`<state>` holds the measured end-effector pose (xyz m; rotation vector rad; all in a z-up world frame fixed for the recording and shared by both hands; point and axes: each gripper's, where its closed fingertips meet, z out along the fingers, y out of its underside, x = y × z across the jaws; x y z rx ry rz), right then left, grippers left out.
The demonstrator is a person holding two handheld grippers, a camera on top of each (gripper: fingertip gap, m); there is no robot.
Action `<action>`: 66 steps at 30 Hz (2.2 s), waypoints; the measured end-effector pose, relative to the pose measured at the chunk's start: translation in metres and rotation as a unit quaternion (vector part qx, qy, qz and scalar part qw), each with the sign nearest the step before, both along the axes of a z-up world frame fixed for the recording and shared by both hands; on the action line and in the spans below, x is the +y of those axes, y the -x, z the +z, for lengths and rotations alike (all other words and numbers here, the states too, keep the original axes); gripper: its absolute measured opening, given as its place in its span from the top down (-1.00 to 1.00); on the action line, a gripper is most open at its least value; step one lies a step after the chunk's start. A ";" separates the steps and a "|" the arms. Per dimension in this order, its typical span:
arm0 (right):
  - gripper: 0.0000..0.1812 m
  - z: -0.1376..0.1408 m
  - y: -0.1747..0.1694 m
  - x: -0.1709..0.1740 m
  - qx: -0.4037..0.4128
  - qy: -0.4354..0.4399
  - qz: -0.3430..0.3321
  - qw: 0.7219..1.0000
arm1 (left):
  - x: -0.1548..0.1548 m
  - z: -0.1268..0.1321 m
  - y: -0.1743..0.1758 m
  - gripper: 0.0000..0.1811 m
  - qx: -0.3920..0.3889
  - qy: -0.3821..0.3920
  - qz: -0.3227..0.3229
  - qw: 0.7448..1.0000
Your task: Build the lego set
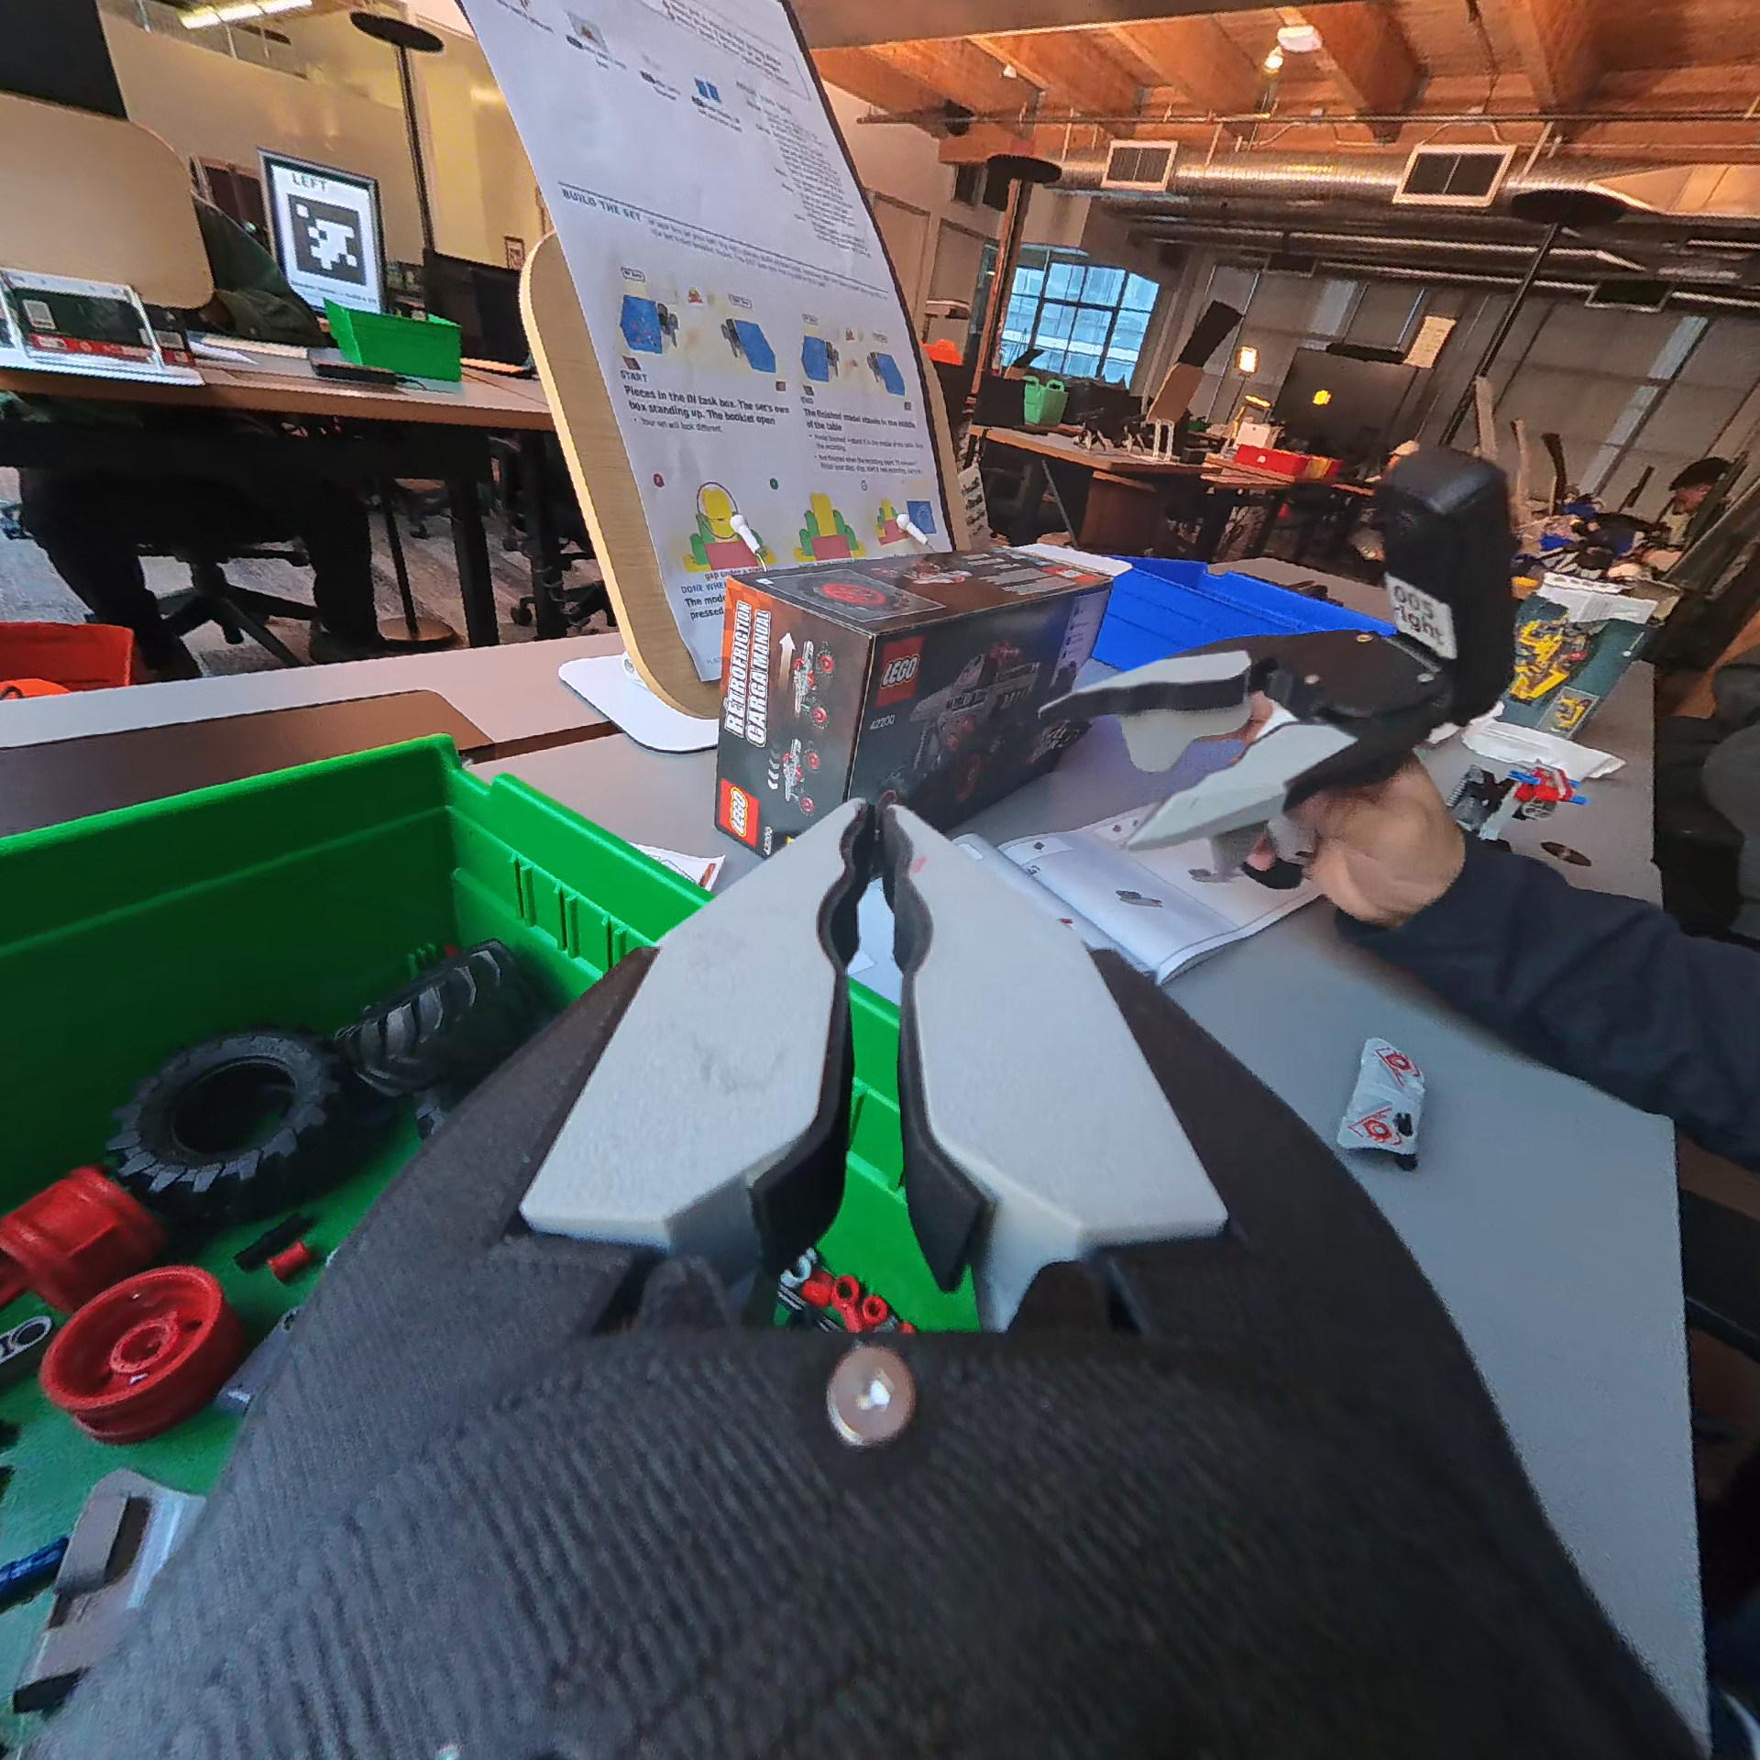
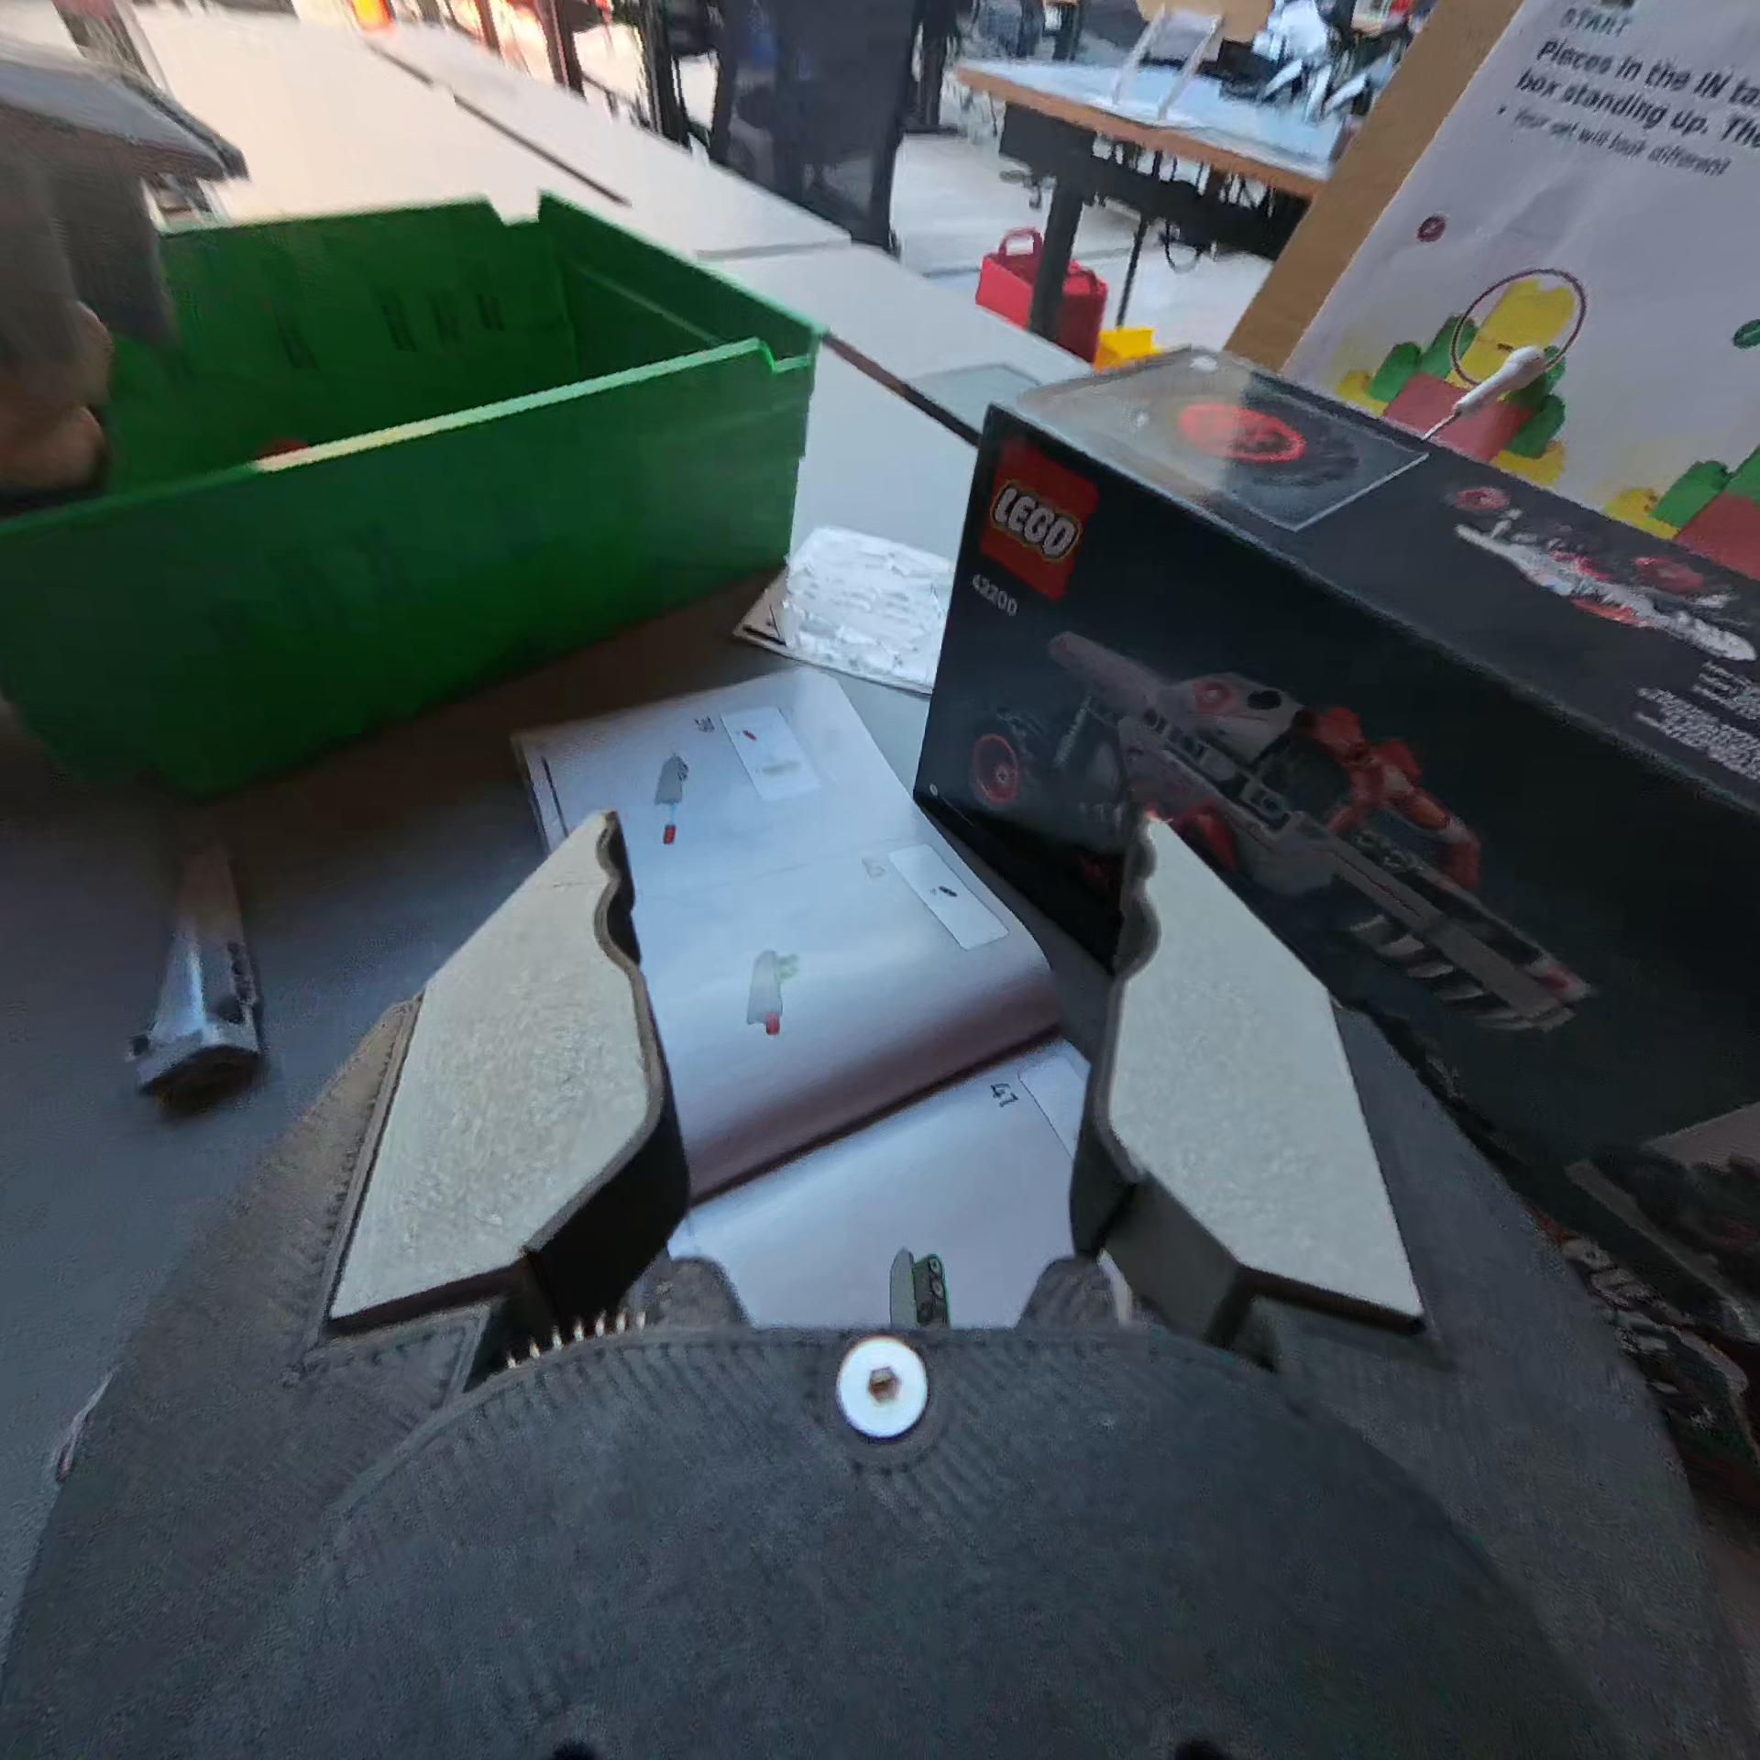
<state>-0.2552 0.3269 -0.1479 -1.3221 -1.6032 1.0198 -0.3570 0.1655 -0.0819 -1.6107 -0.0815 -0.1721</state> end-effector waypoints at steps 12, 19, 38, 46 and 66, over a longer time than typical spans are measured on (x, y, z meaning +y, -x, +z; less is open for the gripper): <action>0.12 0.018 -0.011 0.016 0.017 -0.015 -0.056 0.998 | 0.002 -0.003 0.003 0.99 0.009 0.002 0.010 1.000; 0.13 0.037 -0.019 0.022 0.081 0.055 -0.047 0.994 | 0.002 -0.003 -0.002 0.98 0.024 0.006 0.004 1.000; 0.32 0.031 -0.009 -0.012 0.079 0.039 0.007 0.996 | -0.006 0.009 -0.003 0.96 0.020 -0.013 0.003 1.000; 0.31 0.035 -0.011 -0.010 0.087 0.049 0.005 0.995 | -0.005 0.007 -0.003 0.96 0.021 -0.010 0.005 1.000; 0.39 0.024 -0.009 -0.014 0.057 0.074 0.016 0.995 | -0.008 0.011 -0.001 0.97 0.022 -0.018 0.007 1.000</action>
